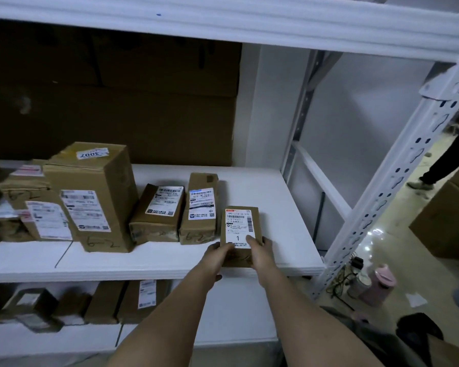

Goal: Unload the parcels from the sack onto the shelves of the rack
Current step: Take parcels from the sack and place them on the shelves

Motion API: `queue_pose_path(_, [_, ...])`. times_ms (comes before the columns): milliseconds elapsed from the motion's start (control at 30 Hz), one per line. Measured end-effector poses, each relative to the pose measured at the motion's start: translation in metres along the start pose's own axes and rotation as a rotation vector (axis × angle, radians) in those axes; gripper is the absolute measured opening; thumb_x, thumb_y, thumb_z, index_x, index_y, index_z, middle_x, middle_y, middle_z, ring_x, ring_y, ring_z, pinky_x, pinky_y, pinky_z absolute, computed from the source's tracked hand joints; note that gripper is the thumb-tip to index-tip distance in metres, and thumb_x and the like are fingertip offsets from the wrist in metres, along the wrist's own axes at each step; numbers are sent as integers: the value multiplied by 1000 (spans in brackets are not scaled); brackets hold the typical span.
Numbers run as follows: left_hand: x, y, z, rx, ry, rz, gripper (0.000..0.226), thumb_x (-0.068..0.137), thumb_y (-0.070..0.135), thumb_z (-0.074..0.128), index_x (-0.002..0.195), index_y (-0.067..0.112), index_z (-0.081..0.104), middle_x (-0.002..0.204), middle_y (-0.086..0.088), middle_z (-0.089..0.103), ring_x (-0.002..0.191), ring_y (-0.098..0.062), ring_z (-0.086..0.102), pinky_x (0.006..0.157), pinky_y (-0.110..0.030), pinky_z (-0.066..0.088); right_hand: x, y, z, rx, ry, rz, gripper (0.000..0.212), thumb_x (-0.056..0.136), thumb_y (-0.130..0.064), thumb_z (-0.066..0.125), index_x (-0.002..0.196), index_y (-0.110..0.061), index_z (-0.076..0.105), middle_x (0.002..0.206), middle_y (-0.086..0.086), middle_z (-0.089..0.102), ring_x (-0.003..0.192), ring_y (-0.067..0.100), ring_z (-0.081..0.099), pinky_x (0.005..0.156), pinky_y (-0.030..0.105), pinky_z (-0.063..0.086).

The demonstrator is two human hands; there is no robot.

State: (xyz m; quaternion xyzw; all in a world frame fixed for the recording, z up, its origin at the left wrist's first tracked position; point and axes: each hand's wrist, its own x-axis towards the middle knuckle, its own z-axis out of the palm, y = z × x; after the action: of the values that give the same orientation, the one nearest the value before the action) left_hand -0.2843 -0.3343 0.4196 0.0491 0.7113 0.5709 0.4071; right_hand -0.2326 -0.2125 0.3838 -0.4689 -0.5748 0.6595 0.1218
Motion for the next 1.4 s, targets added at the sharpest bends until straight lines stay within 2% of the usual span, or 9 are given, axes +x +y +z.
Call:
queue_pose_path(167, [12,9,-1,-18,5,-16,37,89,32,60,123,18,53,130,-7,53,108,-20,48,92,-39,42,58,9,11,-3,43,-27,97,46,-65,54,134,-26,42,115,4,66,103,29,63,96,49,49])
queue_pose_path(433, [23,13,-4,-4,87,-14,41,93,15,46,134,17,43,116,-5,51,103,-22,45,83,-34,39,27,-32,20,-27,23,-29,51,87,-41,58,132,-24,42,117,5,62,103,28,59,90,41,49])
queue_pose_path(600, [28,16,-8,49,148,-46,58,80,12,49,137,11,42,134,-19,50,109,-34,53,69,-30,42,36,-35,20,-42,52,-46,51,89,-39,57,135,-24,42,122,8,58,104,30,57,87,41,48])
queue_pose_path(700, [35,14,-9,56,144,-63,63,76,13,49,138,10,39,134,-23,49,94,-30,51,63,-27,41,39,-36,20,-32,61,-59,50,90,-36,59,133,-20,40,121,9,59,100,29,57,85,40,47])
queue_pose_path(833, [43,10,-8,87,172,-85,60,82,9,48,140,12,36,134,-24,48,122,-39,48,65,-27,42,41,-39,20,-39,69,-68,48,90,-34,62,128,-15,39,111,9,60,93,27,55,83,39,47])
queue_pose_path(933, [40,11,-7,102,173,-84,51,82,10,48,133,12,40,133,-26,49,123,-40,47,62,-27,41,42,-39,20,-44,58,-79,49,90,-35,62,128,-14,40,114,9,61,97,28,58,90,42,50])
queue_pose_path(1133, [21,18,-8,115,96,-47,13,91,7,42,97,17,49,83,-5,45,72,-20,44,58,-22,30,34,-42,11,-109,117,-71,58,94,-42,51,144,-16,35,137,17,49,119,35,51,100,41,43])
queue_pose_path(1233, [10,21,-12,195,95,-50,12,93,10,40,96,13,51,89,-9,49,69,-19,44,57,-23,28,24,-44,7,-137,167,-43,64,94,-47,49,146,-14,32,141,17,43,123,37,47,101,43,42])
queue_pose_path(1400, [-11,12,-17,227,70,-45,20,95,18,45,108,6,54,93,-9,61,66,-16,56,61,-25,35,-4,-32,-4,-161,229,-112,37,91,-35,50,113,-6,55,111,16,59,89,29,52,75,32,41])
